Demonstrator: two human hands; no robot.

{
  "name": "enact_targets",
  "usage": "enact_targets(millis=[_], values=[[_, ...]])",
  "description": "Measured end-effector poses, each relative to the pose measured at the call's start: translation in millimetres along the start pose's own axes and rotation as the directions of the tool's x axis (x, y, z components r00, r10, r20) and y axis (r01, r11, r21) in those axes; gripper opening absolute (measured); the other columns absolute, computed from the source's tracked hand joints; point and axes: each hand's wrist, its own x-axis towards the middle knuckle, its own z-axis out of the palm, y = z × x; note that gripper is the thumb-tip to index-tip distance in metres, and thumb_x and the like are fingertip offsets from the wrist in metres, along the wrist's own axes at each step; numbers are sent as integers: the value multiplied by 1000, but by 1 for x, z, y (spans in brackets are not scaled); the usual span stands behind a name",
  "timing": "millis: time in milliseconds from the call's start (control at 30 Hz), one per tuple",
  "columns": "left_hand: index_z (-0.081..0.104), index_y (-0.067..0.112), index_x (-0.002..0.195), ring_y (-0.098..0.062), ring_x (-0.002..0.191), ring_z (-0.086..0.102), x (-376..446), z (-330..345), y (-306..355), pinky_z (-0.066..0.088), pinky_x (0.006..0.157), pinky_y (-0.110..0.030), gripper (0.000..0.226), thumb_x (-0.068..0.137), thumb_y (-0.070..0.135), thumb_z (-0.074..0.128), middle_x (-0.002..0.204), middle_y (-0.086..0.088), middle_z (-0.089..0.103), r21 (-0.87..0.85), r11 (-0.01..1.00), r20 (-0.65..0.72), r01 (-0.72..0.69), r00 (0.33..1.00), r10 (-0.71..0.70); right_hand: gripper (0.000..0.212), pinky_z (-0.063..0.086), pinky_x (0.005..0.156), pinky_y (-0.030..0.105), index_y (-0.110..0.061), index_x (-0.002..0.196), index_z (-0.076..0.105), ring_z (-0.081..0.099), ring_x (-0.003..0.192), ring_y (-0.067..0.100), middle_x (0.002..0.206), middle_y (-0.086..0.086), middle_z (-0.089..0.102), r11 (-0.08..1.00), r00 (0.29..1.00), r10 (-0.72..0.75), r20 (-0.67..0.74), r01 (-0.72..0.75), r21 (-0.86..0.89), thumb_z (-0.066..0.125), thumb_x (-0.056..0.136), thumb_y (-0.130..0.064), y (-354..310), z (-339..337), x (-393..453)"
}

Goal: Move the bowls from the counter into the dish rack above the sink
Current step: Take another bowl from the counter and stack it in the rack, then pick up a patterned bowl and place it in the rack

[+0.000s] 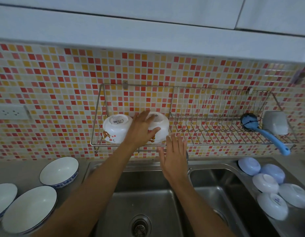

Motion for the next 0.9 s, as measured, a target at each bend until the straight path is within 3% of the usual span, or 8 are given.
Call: enact_targets(millis=[167, 300, 400, 533, 633, 700, 800, 900], values=[[37, 19, 143, -24, 143, 26, -32, -7, -1, 1, 114, -33, 46, 100, 35, 35, 155, -4, 31, 117, 993, 9, -18, 1000, 17, 59, 4, 119, 42, -11, 152, 21, 8, 149, 27, 159, 10, 23, 1000, 1000, -7, -15, 8, 21, 24, 102, -43, 3, 0, -15], [41, 17, 140, -25, 139, 37, -78, -7, -13, 15, 116, -44, 52, 101, 40, 16, 148, -8, 42, 283, 958, 10, -38, 999, 37, 61, 9, 117, 45, -14, 154, 5, -4, 149, 26, 162, 8, 3, 992, 996, 85, 3, -84, 92, 21, 102, -42, -16, 8, -34], [25, 22, 148, -23, 146, 17, -124, -7, -26, 7, 119, -48, 53, 99, 41, 23, 157, -6, 24, 295, 955, 4, 18, 1000, -20, 66, 20, 117, 53, -18, 155, 5, -8, 148, 27, 161, 6, -12, 973, 985, 78, 155, -109, 201, 33, 100, -44, -40, 33, -72], [4, 27, 151, -24, 147, -8, -202, -13, -65, -4, 119, -44, 61, 98, 44, 29, 161, -4, 0, 165, 960, 45, 225, 971, -236, 75, 16, 119, 52, -22, 153, 5, -7, 148, 32, 157, 7, -19, 965, 907, -31, 420, -82, 248, 47, 96, -45, -92, 75, -131], [6, 26, 151, -26, 147, -9, -270, -24, -120, 1, 119, -50, 70, 91, 61, 7, 161, -5, -1, 156, 832, 46, 532, 838, -544, 74, 16, 118, 46, -23, 154, 8, 0, 149, 34, 160, 11, -13, 947, 827, -108, 552, -83, 310, 45, 96, -50, -140, 97, -151], [23, 17, 149, -34, 147, 5, -315, -39, -155, 9, 117, -51, 78, 89, 65, 11, 159, -14, 12, 104, 695, 9, 711, 698, -716, 74, 15, 118, 43, -24, 154, 8, 0, 149, 32, 162, 12, -7, 938, 763, -163, 626, -76, 337, 42, 96, -53, -176, 107, -155], [48, 3, 132, -43, 131, 37, -366, -66, -195, 29, 110, -49, 50, 92, 33, 51, 140, -26, 44, -25, 469, -148, 883, 461, -875, 73, 18, 118, 41, -23, 154, 12, 12, 148, 28, 162, 10, 10, 896, 692, -200, 694, -157, 415, 46, 95, -51, -231, 119, -160], [59, -3, 116, -45, 106, 52, -392, -80, -219, 42, 93, -48, 33, 87, 12, 62, 112, -29, 60, -85, 319, -199, 944, 298, -934, 74, 32, 110, 40, -19, 152, 20, 35, 139, 29, 154, 11, 35, 856, 623, -145, 768, -311, 414, 52, 93, -50, -277, 132, -159]])
